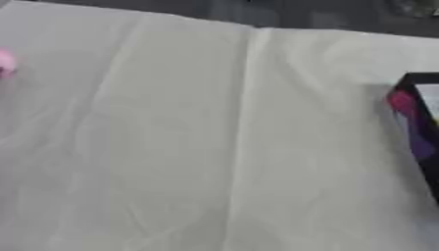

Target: Pick up the objects with one hand, pass them to the other hand, and then place them into the box on the other side of the table.

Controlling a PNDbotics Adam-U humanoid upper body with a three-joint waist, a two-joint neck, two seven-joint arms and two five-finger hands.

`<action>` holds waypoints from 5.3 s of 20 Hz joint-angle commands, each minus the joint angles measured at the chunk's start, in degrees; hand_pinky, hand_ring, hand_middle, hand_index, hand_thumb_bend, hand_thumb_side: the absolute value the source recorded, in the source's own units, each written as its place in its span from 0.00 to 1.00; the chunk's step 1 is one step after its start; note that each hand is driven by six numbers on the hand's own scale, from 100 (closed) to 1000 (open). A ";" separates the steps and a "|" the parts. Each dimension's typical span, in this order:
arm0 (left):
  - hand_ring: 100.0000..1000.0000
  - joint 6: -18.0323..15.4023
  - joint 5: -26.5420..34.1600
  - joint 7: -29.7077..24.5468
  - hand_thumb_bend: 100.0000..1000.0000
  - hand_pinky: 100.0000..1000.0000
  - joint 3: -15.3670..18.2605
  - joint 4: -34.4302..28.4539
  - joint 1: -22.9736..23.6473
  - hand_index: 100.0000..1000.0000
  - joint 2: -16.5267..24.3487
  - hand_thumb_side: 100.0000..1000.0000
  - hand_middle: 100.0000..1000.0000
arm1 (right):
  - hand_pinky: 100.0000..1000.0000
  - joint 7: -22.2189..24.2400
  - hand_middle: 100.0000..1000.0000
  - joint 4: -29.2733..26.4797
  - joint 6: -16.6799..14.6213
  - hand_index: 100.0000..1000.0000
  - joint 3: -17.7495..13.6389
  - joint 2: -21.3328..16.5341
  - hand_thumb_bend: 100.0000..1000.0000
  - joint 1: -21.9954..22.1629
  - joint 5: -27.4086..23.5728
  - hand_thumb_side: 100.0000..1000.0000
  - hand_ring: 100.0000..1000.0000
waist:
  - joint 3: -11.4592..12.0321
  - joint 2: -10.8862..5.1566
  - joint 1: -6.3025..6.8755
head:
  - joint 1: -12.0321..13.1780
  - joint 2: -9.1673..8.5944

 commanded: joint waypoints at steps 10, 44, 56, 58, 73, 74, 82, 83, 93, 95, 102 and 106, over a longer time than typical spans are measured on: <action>0.65 -4.64 1.92 1.77 0.21 0.71 -3.10 -10.36 2.01 0.39 4.71 0.00 0.50 | 0.64 -1.40 0.75 -0.87 1.23 0.76 -0.73 -2.24 0.41 0.99 -0.46 0.04 0.74 | 0.69 -2.57 0.62 | -1.61 0.49; 0.59 -10.58 19.41 -7.74 0.00 0.71 -10.59 -44.51 11.14 0.36 6.04 0.00 0.45 | 0.64 0.90 0.76 -0.87 -2.56 0.77 -0.66 -8.27 0.41 -2.76 -0.91 0.05 0.74 | 1.37 -6.88 0.17 | -8.54 4.43; 0.57 -11.61 23.85 -8.32 0.00 0.70 -14.02 -46.19 8.46 0.35 -4.40 0.17 0.43 | 0.65 8.56 0.78 -0.87 -2.56 0.78 2.59 -14.43 0.36 -14.06 -0.68 0.00 0.76 | 0.99 -8.20 -0.17 | -11.45 6.44; 0.57 -12.42 24.91 -8.05 0.00 0.71 -14.71 -45.75 8.15 0.34 -6.70 0.28 0.43 | 0.65 10.17 0.78 -0.87 -1.89 0.79 3.46 -15.12 0.36 -16.12 -0.58 0.00 0.76 | 0.91 -8.33 -0.27 | -11.66 6.72; 0.56 -18.90 27.39 -5.77 0.00 0.71 -18.77 -42.07 6.64 0.33 -20.73 0.45 0.41 | 0.67 22.59 0.79 -0.87 3.67 0.79 11.69 -14.77 0.40 -29.34 4.27 0.00 0.77 | 0.31 -8.87 -0.77 | -13.27 8.02; 0.56 -19.35 27.26 -5.64 0.00 0.71 -18.97 -41.64 6.70 0.33 -21.60 0.46 0.41 | 0.68 23.41 0.79 -0.87 4.12 0.79 12.36 -14.46 0.41 -30.13 4.80 0.00 0.77 | 0.26 -8.89 -0.85 | -13.32 8.03; 0.55 -22.55 25.75 -4.08 0.00 0.71 -19.95 -38.23 6.43 0.33 -26.31 0.49 0.41 | 0.69 30.13 0.80 -0.87 7.27 0.80 16.71 -12.12 0.44 -34.90 9.18 0.00 0.78 | -0.34 -9.04 -1.60 | -13.37 8.03; 0.55 -22.86 25.53 -3.89 0.00 0.71 -20.02 -37.83 6.40 0.33 -26.77 0.49 0.40 | 0.69 30.92 0.80 -0.87 7.62 0.80 17.18 -11.74 0.44 -35.40 9.69 0.00 0.78 | -0.39 -9.03 -1.67 | -13.39 8.03; 0.55 -25.26 23.21 -3.07 0.00 0.71 -20.86 -35.19 5.48 0.33 -30.87 0.51 0.40 | 0.70 36.89 0.81 -0.87 9.15 0.80 20.59 -8.64 0.47 -39.73 12.88 0.00 0.79 | -0.35 -8.87 -2.07 | -14.28 8.03; 0.55 -25.62 22.80 -3.00 0.00 0.71 -20.92 -34.88 5.37 0.33 -31.21 0.51 0.40 | 0.70 37.57 0.81 -0.87 9.32 0.80 20.79 -8.43 0.47 -40.02 13.30 0.00 0.79 | -0.34 -8.85 -2.09 | -14.39 8.03; 0.55 -27.02 21.92 -3.48 0.00 0.71 -22.03 -34.10 4.39 0.33 -33.74 0.53 0.40 | 0.72 41.37 0.82 -0.87 10.11 0.81 24.00 -7.43 0.51 -43.39 14.70 0.00 0.80 | 0.05 -8.57 -2.51 | -15.36 8.03; 0.55 -27.89 21.78 -3.60 0.00 0.71 -22.53 -33.84 3.74 0.33 -35.11 0.54 0.40 | 0.72 45.02 0.82 -0.87 10.85 0.81 24.95 -6.28 0.51 -45.08 16.35 0.00 0.80 | 0.19 -8.50 -2.78 | -15.59 8.03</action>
